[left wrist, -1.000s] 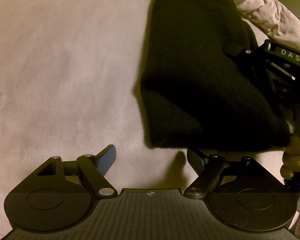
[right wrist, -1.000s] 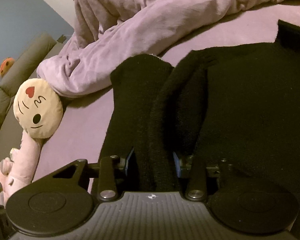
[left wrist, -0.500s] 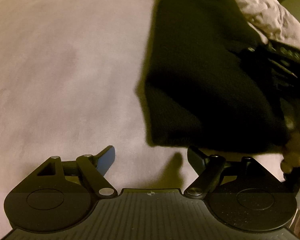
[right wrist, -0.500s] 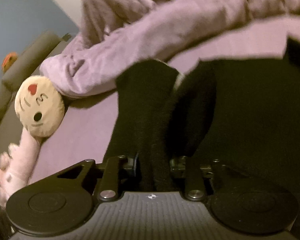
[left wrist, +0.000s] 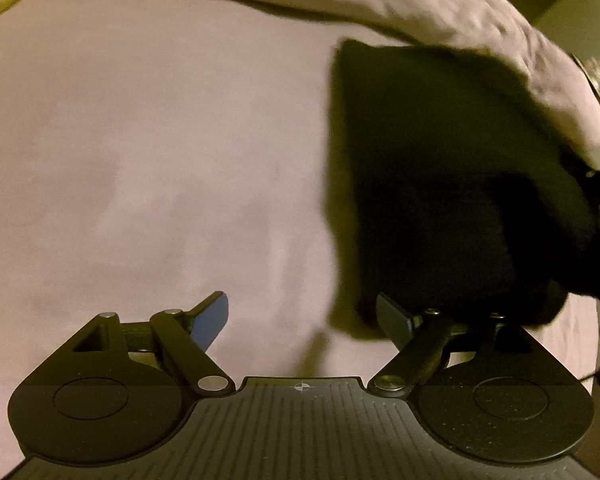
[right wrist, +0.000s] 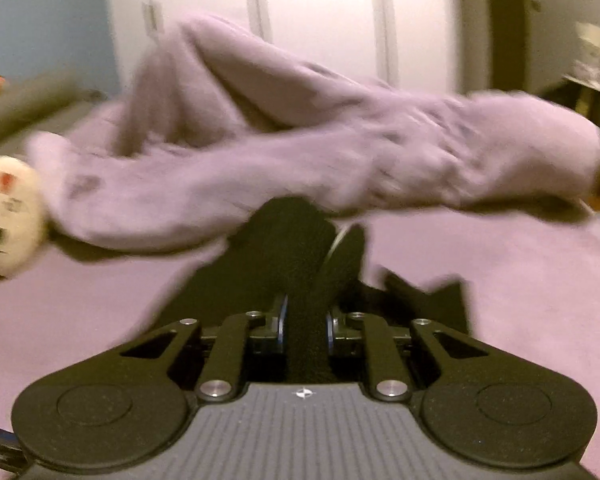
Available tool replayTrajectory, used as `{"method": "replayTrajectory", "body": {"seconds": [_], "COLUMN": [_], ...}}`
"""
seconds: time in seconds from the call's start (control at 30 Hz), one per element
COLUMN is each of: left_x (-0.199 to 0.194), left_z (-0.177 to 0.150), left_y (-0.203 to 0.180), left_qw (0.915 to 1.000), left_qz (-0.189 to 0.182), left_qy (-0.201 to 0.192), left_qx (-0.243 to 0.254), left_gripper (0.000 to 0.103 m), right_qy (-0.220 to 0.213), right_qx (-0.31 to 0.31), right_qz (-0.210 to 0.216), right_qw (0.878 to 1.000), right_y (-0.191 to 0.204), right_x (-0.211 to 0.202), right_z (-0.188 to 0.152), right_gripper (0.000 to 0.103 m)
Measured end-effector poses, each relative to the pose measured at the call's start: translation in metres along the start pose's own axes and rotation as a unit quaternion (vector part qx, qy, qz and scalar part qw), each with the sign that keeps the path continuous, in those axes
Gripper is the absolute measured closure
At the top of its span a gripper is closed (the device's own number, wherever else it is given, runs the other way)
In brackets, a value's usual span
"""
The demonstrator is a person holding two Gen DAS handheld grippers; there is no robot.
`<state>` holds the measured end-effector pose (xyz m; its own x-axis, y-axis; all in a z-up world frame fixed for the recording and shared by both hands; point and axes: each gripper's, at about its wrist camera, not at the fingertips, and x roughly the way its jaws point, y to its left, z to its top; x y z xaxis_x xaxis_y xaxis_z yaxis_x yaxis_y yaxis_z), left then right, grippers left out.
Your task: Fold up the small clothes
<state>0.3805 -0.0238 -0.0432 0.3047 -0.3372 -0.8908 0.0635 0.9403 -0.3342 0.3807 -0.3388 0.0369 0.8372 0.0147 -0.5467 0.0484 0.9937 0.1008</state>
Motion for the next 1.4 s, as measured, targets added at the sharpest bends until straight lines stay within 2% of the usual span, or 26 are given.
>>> {"method": "replayTrajectory", "body": {"seconds": [0.07,0.17,0.23,0.3,0.43,0.5,0.6,0.63,0.7,0.73,0.77,0.8,0.9,1.0,1.03,1.07,1.13,1.23,1.3,1.4], "left_x": [0.01,0.022,0.022,0.022,0.025,0.027,0.028,0.027,0.027,0.028,0.028,0.029,0.026,0.021,0.021,0.022,0.025,0.03,0.034,0.041], "left_z": [-0.003,-0.006,-0.004,-0.002,0.0,-0.001,-0.003,-0.003,-0.003,-0.003,-0.001,0.0,0.003,0.003,0.003,0.003,0.005,0.007,0.007,0.01], "left_y": [-0.011,-0.024,-0.029,-0.03,-0.034,-0.036,-0.037,-0.038,-0.037,-0.037,-0.037,-0.036,-0.035,-0.034,-0.034,-0.033,-0.032,-0.034,-0.036,-0.039], "left_qw": [0.9998,0.9991,0.999,0.999,0.9991,0.9991,0.9993,0.9993,0.9992,0.999,0.9989,0.9989,0.9992,0.9995,0.9995,0.9995,0.9995,0.9994,0.9991,0.9987], "left_qz": [-0.001,-0.004,-0.007,-0.003,0.001,0.003,0.001,0.0,0.001,0.002,0.003,0.004,0.005,0.001,0.0,-0.001,-0.003,-0.009,-0.009,-0.007], "left_qy": [0.01,0.024,0.024,0.022,0.022,0.022,0.022,0.022,0.024,0.025,0.026,0.026,0.022,0.013,0.012,0.014,0.022,0.023,0.021,0.023], "left_qx": [0.019,0.036,0.038,0.039,0.036,0.037,0.03,0.03,0.033,0.036,0.038,0.038,0.034,0.028,0.028,0.028,0.024,0.025,0.035,0.044], "left_gripper": [0.017,0.017,0.017,0.016,0.016,0.016,0.016,0.015,0.015,0.015,0.015,0.015,0.015,0.012,0.011,0.011,0.011,0.011,0.011,0.011], "right_qy": [0.044,0.109,0.11,0.097,0.093,0.094,0.13,0.148,0.171,0.175,0.173,0.167,0.144,0.115,0.122,0.147,0.172,0.164,0.154,0.132], "right_qx": [0.009,0.082,0.121,0.158,0.194,0.221,0.244,0.235,0.183,0.166,0.159,0.153,0.12,0.069,0.052,0.055,0.083,0.107,0.126,0.125], "right_qz": [-0.035,-0.009,0.024,0.056,0.102,0.144,0.209,0.211,0.192,0.188,0.191,0.192,0.172,0.13,0.112,0.096,0.097,0.099,0.108,0.107], "right_qw": [0.998,0.991,0.986,0.981,0.971,0.96,0.938,0.937,0.949,0.952,0.953,0.955,0.967,0.982,0.985,0.983,0.977,0.976,0.974,0.978], "right_y": [-0.024,-0.052,-0.064,-0.074,-0.08,-0.079,-0.071,-0.066,-0.05,-0.045,-0.041,-0.038,-0.032,-0.033,-0.034,-0.039,-0.047,-0.049,-0.05,-0.051], "right_x": [0.016,0.033,0.031,0.027,0.03,0.036,0.055,0.059,0.065,0.066,0.064,0.06,0.047,0.032,0.037,0.045,0.058,0.056,0.05,0.047], "right_z": [-0.016,-0.036,-0.041,-0.042,-0.036,-0.03,-0.031,-0.033,-0.038,-0.041,-0.044,-0.046,-0.044,-0.038,-0.043,-0.053,-0.068,-0.061,-0.052,-0.037], "right_gripper": [0.088,0.086,0.076,0.056,0.054,0.054,0.045,0.045,0.046,0.051,0.068,0.078,0.083,0.083,0.083,0.083,0.081,0.069,0.055,0.045]}}
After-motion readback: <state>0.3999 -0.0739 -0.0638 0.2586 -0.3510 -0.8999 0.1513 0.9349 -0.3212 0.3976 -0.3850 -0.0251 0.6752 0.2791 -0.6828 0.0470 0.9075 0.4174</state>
